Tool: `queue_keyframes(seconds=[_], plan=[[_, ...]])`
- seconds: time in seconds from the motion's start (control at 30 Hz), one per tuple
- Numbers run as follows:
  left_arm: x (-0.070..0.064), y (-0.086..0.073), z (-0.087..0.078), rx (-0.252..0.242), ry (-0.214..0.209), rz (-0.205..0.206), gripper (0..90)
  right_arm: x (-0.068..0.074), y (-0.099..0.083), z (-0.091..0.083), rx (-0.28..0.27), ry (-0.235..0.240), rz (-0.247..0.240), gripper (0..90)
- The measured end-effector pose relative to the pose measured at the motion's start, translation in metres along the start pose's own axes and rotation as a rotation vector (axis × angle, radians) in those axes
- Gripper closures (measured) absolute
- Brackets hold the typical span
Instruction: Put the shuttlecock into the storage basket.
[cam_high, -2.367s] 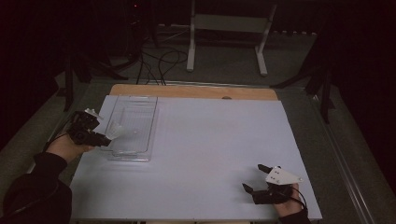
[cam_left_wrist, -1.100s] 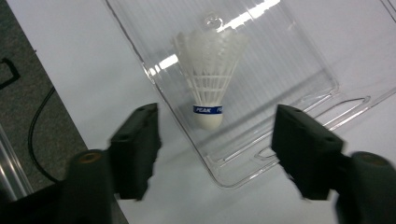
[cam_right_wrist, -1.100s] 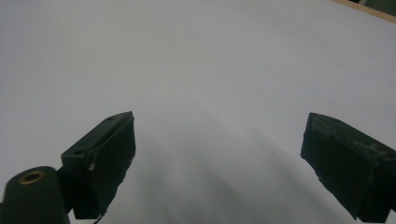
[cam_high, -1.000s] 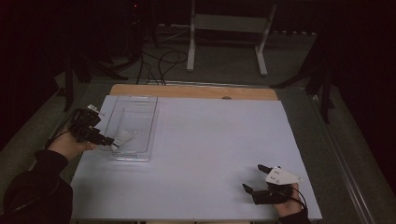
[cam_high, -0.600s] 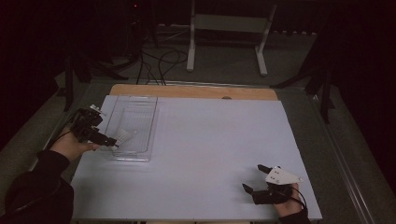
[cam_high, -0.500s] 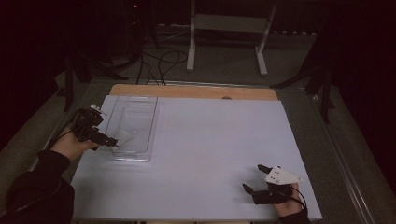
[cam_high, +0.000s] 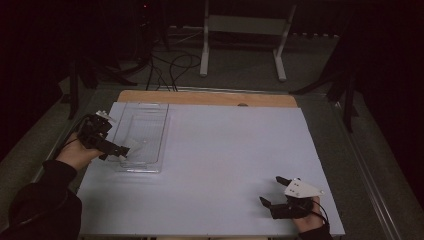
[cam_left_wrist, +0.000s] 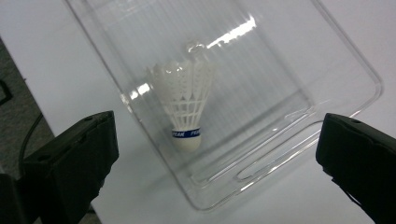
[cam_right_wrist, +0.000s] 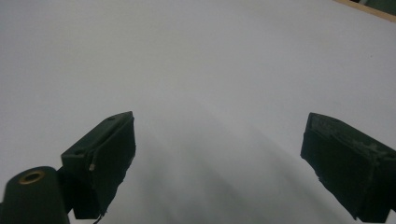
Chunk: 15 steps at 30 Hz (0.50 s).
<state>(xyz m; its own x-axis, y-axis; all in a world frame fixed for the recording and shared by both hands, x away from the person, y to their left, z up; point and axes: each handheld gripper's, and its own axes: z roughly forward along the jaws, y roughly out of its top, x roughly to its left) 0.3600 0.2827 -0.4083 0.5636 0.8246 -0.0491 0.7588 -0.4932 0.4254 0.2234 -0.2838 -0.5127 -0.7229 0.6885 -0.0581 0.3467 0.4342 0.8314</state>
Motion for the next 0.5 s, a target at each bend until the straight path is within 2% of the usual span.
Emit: queue_keyframes(seconds=[0.2,0.3,0.5], plan=[[-0.005,0.004,0.001,-0.002,-0.02,0.008,0.0,0.0,0.0,0.0,-0.001,0.001,0.001,10.0],[-0.007,0.006,0.001,-0.023,-0.041,0.002,0.0,0.0,0.0,0.0,-0.003,0.002,0.003,10.0],[-0.013,0.011,0.001,-0.064,-0.061,0.022,0.0,-0.001,0.0,-0.001,-0.003,0.003,0.004,10.0]])
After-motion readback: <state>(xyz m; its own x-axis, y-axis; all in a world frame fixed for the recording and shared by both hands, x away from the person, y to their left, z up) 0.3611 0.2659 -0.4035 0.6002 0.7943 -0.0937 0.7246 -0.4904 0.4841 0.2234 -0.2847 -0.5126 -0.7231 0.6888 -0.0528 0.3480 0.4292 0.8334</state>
